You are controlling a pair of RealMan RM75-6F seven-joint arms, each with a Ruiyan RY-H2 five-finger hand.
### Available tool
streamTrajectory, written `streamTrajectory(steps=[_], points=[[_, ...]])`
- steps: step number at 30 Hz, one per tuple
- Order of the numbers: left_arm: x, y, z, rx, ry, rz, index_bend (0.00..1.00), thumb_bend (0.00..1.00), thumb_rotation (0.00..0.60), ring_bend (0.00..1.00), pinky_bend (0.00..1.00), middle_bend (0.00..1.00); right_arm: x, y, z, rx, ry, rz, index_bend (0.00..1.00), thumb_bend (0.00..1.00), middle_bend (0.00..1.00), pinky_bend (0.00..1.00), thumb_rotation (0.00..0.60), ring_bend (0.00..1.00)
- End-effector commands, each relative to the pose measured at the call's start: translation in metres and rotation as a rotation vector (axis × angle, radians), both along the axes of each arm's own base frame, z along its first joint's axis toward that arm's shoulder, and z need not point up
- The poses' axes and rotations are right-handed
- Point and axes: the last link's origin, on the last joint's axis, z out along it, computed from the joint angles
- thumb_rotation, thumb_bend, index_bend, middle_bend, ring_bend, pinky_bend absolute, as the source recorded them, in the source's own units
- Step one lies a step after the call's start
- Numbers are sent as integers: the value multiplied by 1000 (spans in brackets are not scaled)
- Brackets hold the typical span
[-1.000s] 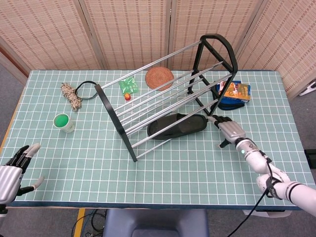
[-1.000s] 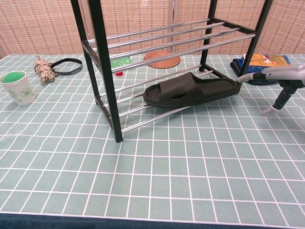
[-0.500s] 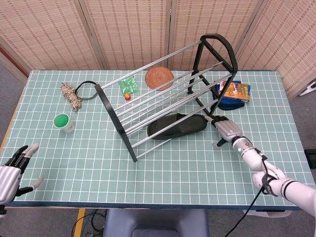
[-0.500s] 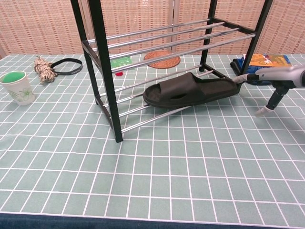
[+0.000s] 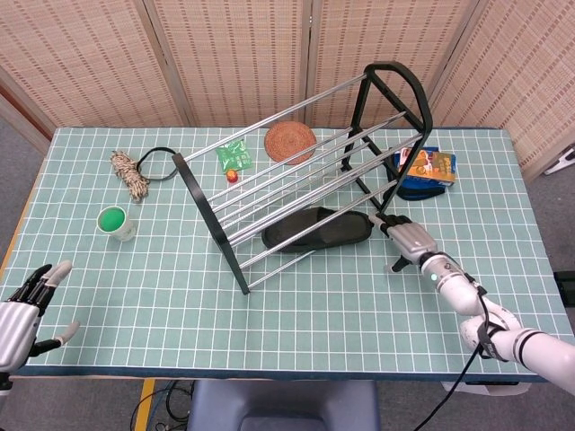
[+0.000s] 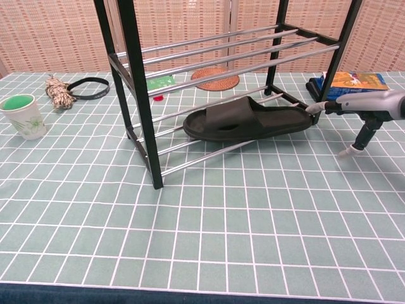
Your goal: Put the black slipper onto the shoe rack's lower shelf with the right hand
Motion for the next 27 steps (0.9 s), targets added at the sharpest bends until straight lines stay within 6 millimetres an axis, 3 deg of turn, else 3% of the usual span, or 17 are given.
streamTrajectory(steps=[1, 11, 27], points=[[0, 0, 0, 1, -1, -1, 58, 262, 600, 93, 293, 120, 0, 3, -1, 13, 10, 2, 0, 178, 0, 44, 600, 0], [0, -4, 6, 30, -17, -6, 58, 262, 600, 93, 292, 120, 8, 12, -3, 47, 21, 20, 0, 178, 0, 44, 600, 0], [2, -32, 27, 159, -62, -43, 72, 262, 600, 94, 303, 122, 21, 21, -19, 121, 29, 50, 0, 178, 0, 44, 600, 0]])
